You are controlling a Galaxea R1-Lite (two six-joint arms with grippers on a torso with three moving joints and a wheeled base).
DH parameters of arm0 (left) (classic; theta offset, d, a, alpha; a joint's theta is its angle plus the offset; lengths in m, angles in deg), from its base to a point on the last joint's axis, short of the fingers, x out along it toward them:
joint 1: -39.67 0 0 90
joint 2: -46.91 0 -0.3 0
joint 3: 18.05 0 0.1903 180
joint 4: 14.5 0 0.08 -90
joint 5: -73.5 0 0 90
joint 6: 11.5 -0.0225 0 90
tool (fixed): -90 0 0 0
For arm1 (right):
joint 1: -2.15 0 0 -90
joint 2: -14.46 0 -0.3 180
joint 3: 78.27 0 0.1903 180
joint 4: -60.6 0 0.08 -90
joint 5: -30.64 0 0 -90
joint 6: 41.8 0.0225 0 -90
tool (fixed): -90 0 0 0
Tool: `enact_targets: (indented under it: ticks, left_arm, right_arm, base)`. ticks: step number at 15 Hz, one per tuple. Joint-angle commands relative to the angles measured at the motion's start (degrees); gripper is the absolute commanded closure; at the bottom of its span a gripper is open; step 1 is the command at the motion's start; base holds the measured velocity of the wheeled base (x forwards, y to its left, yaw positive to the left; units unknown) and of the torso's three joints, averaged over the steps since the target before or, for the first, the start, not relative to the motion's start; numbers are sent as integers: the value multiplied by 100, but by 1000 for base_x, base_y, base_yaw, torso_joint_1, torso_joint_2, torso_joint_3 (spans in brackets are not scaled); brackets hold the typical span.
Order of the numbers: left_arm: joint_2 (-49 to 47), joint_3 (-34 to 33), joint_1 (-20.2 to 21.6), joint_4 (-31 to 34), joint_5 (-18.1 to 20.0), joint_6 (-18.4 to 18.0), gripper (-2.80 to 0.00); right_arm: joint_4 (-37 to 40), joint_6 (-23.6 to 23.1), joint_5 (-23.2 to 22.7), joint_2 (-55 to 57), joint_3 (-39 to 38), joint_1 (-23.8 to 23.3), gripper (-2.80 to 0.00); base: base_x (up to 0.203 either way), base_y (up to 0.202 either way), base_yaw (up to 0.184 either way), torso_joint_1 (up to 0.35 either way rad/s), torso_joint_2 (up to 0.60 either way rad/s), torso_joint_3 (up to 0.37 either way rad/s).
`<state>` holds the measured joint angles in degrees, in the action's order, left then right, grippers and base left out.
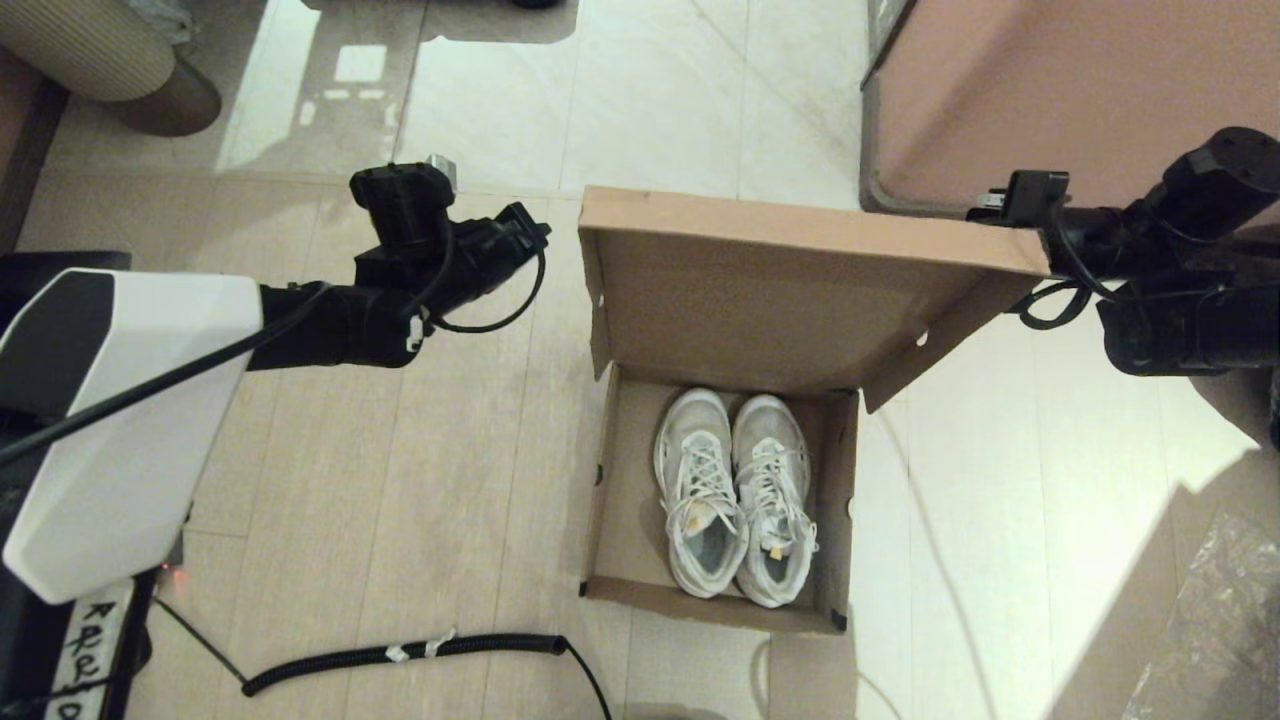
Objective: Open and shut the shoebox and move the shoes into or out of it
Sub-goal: Close the shoe box
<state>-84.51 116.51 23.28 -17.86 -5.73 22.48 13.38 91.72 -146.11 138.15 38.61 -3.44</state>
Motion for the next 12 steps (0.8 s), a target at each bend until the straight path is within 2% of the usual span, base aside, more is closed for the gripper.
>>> enact_targets:
  ticks: [1, 4, 7, 12]
  left_arm:
    - [-33, -1, -13, -16, 53, 20, 0]
    - [2, -1, -52, -16, 262, 8, 0]
    - [31, -1, -210, -16, 276, -14, 0]
    - [79, -1, -715, -8, 372, -15, 0]
  right_arm:
    - [-380, 86, -78, -508, -831, -1, 0]
    - [-929, 93, -89, -1011, -2126, 26, 0]
    - [-1478, 98, -91, -1579, -3478, 206, 0]
    - [-1701, 6, -92, -2445, -5197, 597, 0]
  base:
    - [0, 0, 0, 0, 0, 0]
    - [0, 0, 0, 0, 0, 0]
    - [0, 0, 0, 0, 0, 0]
    - [0, 0, 0, 0, 0, 0]
